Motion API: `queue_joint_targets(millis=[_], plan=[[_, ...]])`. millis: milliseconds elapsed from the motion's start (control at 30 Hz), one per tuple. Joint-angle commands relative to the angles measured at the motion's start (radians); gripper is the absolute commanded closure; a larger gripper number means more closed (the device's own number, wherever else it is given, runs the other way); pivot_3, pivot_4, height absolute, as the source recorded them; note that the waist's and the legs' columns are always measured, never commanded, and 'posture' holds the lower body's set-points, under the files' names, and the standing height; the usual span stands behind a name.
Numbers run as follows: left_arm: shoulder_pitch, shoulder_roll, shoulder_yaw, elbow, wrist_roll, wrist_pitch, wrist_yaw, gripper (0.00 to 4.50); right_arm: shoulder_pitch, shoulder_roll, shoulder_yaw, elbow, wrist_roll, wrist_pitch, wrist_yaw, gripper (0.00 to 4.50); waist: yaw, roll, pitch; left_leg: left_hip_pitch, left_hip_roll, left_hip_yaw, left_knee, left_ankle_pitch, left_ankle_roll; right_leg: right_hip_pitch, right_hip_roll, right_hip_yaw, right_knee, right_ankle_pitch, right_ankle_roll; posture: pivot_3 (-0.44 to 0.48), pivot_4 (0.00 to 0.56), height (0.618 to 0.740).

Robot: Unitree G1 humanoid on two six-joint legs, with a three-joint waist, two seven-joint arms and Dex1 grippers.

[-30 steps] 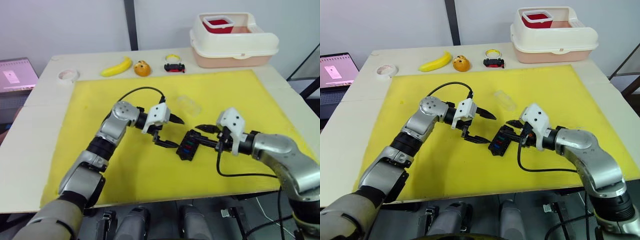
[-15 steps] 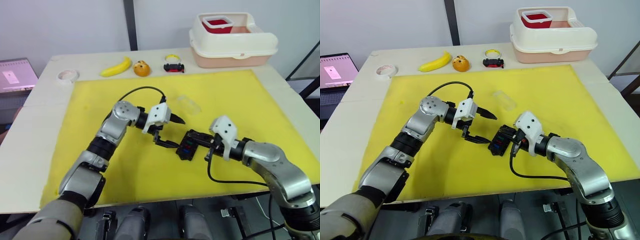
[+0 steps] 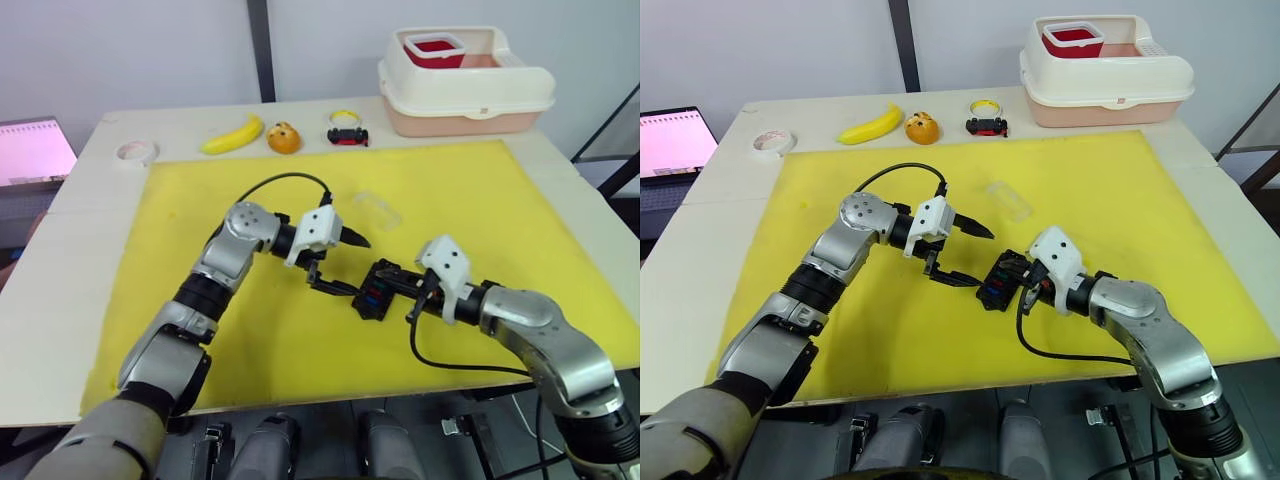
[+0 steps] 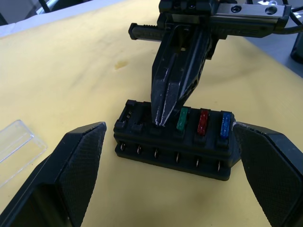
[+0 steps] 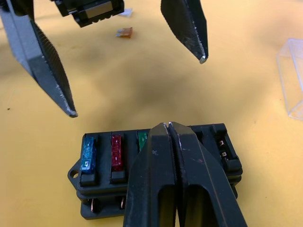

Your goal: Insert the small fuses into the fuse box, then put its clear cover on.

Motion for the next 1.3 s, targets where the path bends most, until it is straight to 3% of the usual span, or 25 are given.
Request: queue_joint_targets(millis=[33, 200, 400, 500, 633, 733, 867, 967, 1200, 1300], plan=[[0.006, 0.018, 0.042, -0.054, -0.023, 0.012, 0.007, 0.0, -0.018, 0.017, -0.07, -0.026, 0.075, 0.039, -0.003, 4.44, 0.0, 0.0, 0.0, 0.0, 0.0, 0.0, 0.0, 0.0, 0.0, 0.0, 0.0, 0.0, 0.0, 0.0, 0.0, 0.0, 0.15, 0.74], [0.081, 0.077, 0.105, -0.185, -0.087, 0.107, 0.025, 0.0, -0.03, -0.002, -0.211, -0.123, 0.183, 0.103, -0.027, 4.44, -0.002, 0.0, 0.0, 0.0, 0.0, 0.0, -0.001, 0.0, 0.0, -0.001, 0.0, 0.0, 0.0, 0.0, 0.0, 0.0, 0.15, 0.74], [0.254, 0.215, 0.24, -0.439, -0.202, 0.345, 0.108, 0.0, 0.079, -0.122, -0.448, -0.19, 0.316, 0.19, 0.02, 4.44, 0.001, 0.0, 0.0, 0.0, 0.0, -0.001, -0.001, 0.0, 0.0, -0.001, 0.0, 0.0, 0.0, 0.0, 0.0, 0.0, 0.15, 0.74], [0.346, 0.296, 0.331, -0.515, -0.258, 0.461, 0.158, 0.0, 0.167, -0.188, -0.569, -0.174, 0.343, 0.211, 0.068, 3.54, 0.006, 0.0, 0.0, 0.0, 0.0, -0.001, -0.001, 0.0, 0.0, -0.001, 0.0, 0.0, 0.0, 0.0, 0.0, 0.0, 0.15, 0.74], [0.591, 0.479, 0.56, -0.539, -0.324, 0.608, 0.202, 0.0, 0.349, -0.281, -0.764, -0.085, 0.296, 0.177, 0.201, 1.61, -0.004, 0.001, 0.0, 0.001, 0.001, 0.0, -0.003, -0.001, 0.002, -0.001, 0.0, 0.001, 0.0, 0.0, 0.0, 0.0, 0.15, 0.74], [0.751, 0.564, 0.67, -0.561, -0.357, 0.655, 0.191, 0.0, 0.418, -0.302, -0.816, -0.052, 0.284, 0.148, 0.251, 0.14, -0.002, 0.001, -0.001, 0.002, 0.001, -0.001, -0.003, -0.004, 0.006, -0.001, 0.001, 0.001, 0.0, 0.0, 0.0, 0.0, 0.15, 0.74], [0.828, 0.595, 0.736, -0.606, -0.405, 0.732, 0.227, 0.0, 0.401, -0.305, -0.799, -0.051, 0.305, 0.142, 0.248, 0.03, 0.023, 0.002, -0.001, 0.003, 0.001, -0.001, -0.002, -0.004, 0.007, 0.002, -0.001, 0.001, -0.001, 0.0, -0.001, 0.0, 0.15, 0.74], [0.777, 0.589, 0.751, -0.635, -0.491, 0.884, 0.298, 0.0, 0.345, -0.301, -0.737, -0.078, 0.337, 0.155, 0.226, 0.03, 0.032, 0.001, -0.001, 0.003, 0.0, -0.002, -0.002, -0.004, 0.006, 0.004, -0.001, 0.0, -0.002, 0.0, -0.001, 0.0, 0.15, 0.74], [0.598, 0.483, 0.779, -0.662, -0.776, 1.365, 0.523, 0.0, 0.19, -0.308, -0.537, -0.197, 0.465, 0.202, 0.201, 0.03, 0.019, 0.001, -0.001, 0.003, 0.0, -0.002, -0.001, -0.004, 0.006, 0.002, -0.001, 0.0, 0.0, 0.001, -0.001, 0.0, 0.15, 0.74], [0.496, 0.368, 0.805, -0.621, -0.844, 1.573, 0.655, 0.0, 0.048, -0.254, -0.391, -0.221, 0.516, 0.222, 0.139, 0.03, 0.013, 0.001, -0.001, 0.003, 0.001, -0.002, -0.002, -0.001, 0.001, 0.0, 0.0, 0.0, 0.0, 0.001, -0.001, 0.0, 0.15, 0.74]])
